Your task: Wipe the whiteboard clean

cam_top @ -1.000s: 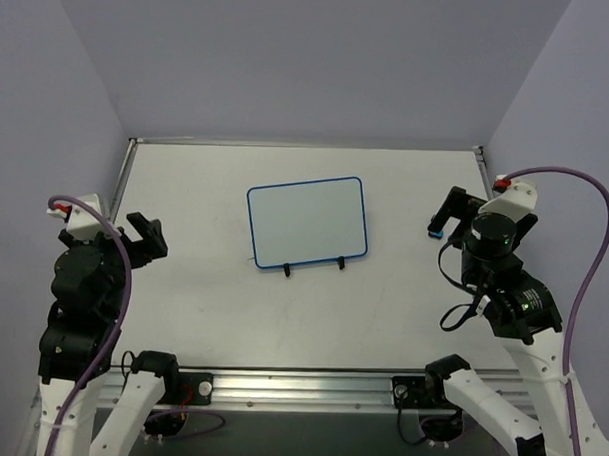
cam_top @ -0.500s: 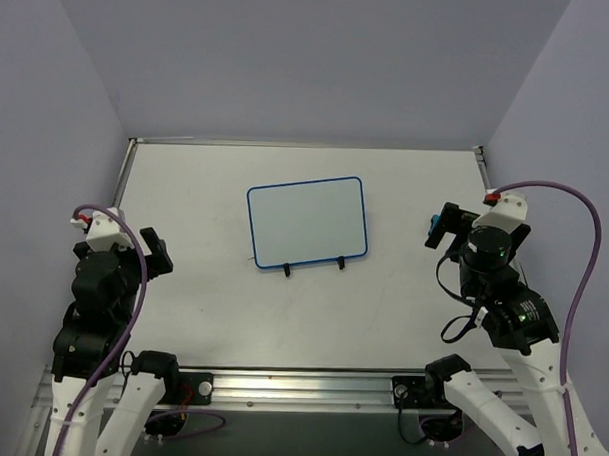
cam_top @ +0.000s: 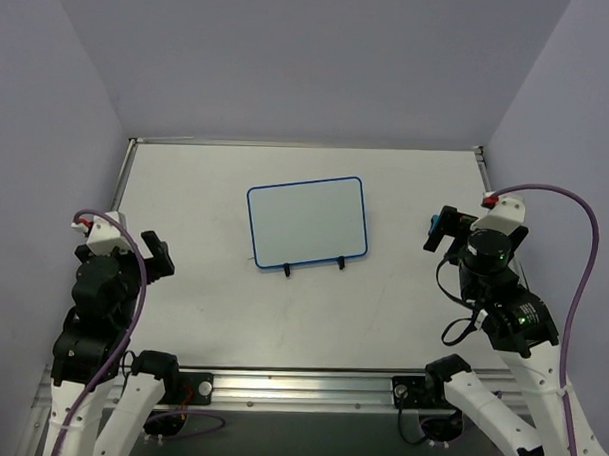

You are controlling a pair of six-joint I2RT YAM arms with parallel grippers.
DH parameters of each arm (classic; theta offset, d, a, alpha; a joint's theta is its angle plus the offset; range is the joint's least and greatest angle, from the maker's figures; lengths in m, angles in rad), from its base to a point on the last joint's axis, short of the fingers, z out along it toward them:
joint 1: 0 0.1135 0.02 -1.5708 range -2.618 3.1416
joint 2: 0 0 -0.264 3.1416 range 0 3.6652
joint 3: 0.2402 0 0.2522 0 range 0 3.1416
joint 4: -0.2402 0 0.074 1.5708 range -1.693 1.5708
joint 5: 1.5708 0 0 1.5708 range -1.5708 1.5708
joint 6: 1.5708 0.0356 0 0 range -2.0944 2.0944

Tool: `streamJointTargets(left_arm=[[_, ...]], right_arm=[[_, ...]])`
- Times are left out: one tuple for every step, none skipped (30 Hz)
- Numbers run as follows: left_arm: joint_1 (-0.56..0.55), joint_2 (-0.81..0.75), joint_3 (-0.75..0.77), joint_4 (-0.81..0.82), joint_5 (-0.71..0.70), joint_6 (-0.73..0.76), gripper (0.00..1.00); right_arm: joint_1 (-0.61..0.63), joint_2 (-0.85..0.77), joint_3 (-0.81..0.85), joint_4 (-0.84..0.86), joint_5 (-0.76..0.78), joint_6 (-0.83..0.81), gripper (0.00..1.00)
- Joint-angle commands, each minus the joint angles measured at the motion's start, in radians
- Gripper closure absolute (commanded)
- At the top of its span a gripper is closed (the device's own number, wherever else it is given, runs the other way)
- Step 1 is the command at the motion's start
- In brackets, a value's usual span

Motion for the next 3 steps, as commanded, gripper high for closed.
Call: streamJointTargets(left_arm=[[-0.005, -0.016, 0.001, 0.042, -0.023, -0.014, 0.06], [-0.005, -0.016, 0.000, 0.042, -0.026, -0.013, 0.06], [-0.005, -0.018, 0.000, 0.044, -0.027, -0.013, 0.06]], right_arm=[[0.009, 0.000, -0.003, 0.006, 0.032, -0.005, 0.00], [0.009, 0.001, -0.003, 0.004, 0.036, -0.005, 0.00], [0.009, 0.003, -0.003, 0.003, 0.040, -0.006, 0.00]])
